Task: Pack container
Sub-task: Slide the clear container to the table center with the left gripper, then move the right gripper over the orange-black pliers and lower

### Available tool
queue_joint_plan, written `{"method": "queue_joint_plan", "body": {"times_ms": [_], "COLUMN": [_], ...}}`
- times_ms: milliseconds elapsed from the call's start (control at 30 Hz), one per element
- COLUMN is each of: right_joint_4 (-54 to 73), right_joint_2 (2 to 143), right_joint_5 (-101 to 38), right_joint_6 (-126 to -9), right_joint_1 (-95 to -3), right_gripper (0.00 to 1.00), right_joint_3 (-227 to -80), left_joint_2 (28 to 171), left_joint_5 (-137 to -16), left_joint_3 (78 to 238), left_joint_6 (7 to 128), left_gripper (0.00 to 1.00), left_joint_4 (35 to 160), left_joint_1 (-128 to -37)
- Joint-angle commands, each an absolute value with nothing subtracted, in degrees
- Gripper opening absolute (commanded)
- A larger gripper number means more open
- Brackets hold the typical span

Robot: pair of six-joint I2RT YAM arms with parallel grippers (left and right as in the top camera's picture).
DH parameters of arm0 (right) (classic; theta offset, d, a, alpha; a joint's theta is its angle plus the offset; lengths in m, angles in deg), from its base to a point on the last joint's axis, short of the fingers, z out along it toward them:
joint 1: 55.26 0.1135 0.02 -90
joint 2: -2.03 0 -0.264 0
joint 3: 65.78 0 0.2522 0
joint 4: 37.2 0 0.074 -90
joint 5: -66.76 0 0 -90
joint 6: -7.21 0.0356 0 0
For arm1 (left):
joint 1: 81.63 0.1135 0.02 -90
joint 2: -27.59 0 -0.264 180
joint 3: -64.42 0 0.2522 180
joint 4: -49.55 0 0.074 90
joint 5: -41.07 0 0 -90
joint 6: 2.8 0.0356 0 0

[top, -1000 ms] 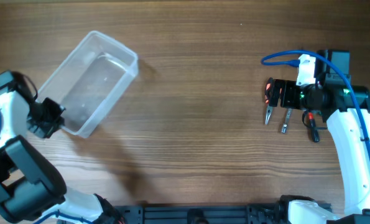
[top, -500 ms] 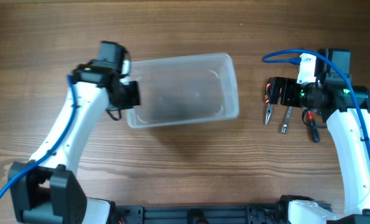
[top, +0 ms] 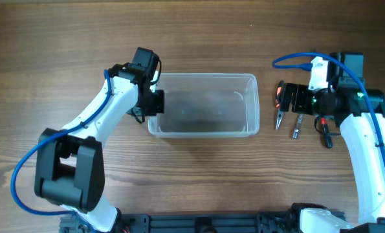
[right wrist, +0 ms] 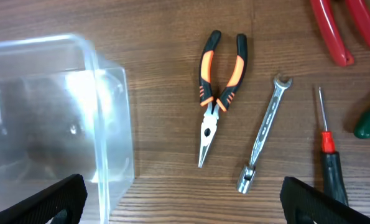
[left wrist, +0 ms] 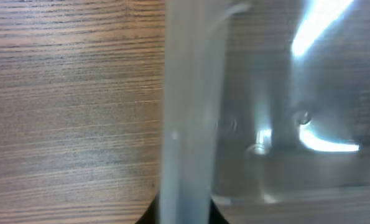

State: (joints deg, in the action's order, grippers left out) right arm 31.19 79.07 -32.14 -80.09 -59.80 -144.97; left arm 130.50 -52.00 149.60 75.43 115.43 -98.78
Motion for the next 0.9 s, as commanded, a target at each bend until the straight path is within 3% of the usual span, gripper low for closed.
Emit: {"method": "queue_joint_plan", "body": {"times_ms": [0,67,133,433,500,600,867], "right_joint_4": [31.5,31.5,31.7,32.4,34.1,36.2,31.9], "right_joint_2": [79.2,79.2,79.2,79.1,79.0,78.9,86.7], "right_joint_5": [-31.5,-31.5,-31.6,-31.9,-28.4,-21.3,-20.7], "right_joint_6": [-79.8,-79.8,-79.8,-78.5,-73.5,-68.2,-64.8], "right_joint_1": [-59.6,-59.6,-59.6,-59.6,-59.6,-59.6,-59.6], "right_gripper": [1.00,1.00,1.00,1.00,1.00,1.00,1.00], "right_joint_3": [-146.3,-146.3,-146.3,-146.5,-147.3,-149.1,-149.3], "left_joint_2": [131.4,131.4,131.4,120.2,117.2,109.6,100.7], "left_joint_5": [-52.2,-52.0,-51.8,-44.9,-42.9,-42.9,-43.1], "left_joint_3": [150.5,150.5,150.5,157.0,158.6,159.1,159.1], "left_joint_6": [75.2,75.2,75.2,75.0,74.8,72.9,71.3], "left_gripper": [0.42,0.78,1.00,1.00,1.00,1.00,1.00], "left_joint_4": [115.3,115.3,115.3,118.7,121.4,124.6,127.4], "left_joint_1": [-98.5,-98.5,-98.5,-98.0,-96.9,-91.8,-79.2]}}
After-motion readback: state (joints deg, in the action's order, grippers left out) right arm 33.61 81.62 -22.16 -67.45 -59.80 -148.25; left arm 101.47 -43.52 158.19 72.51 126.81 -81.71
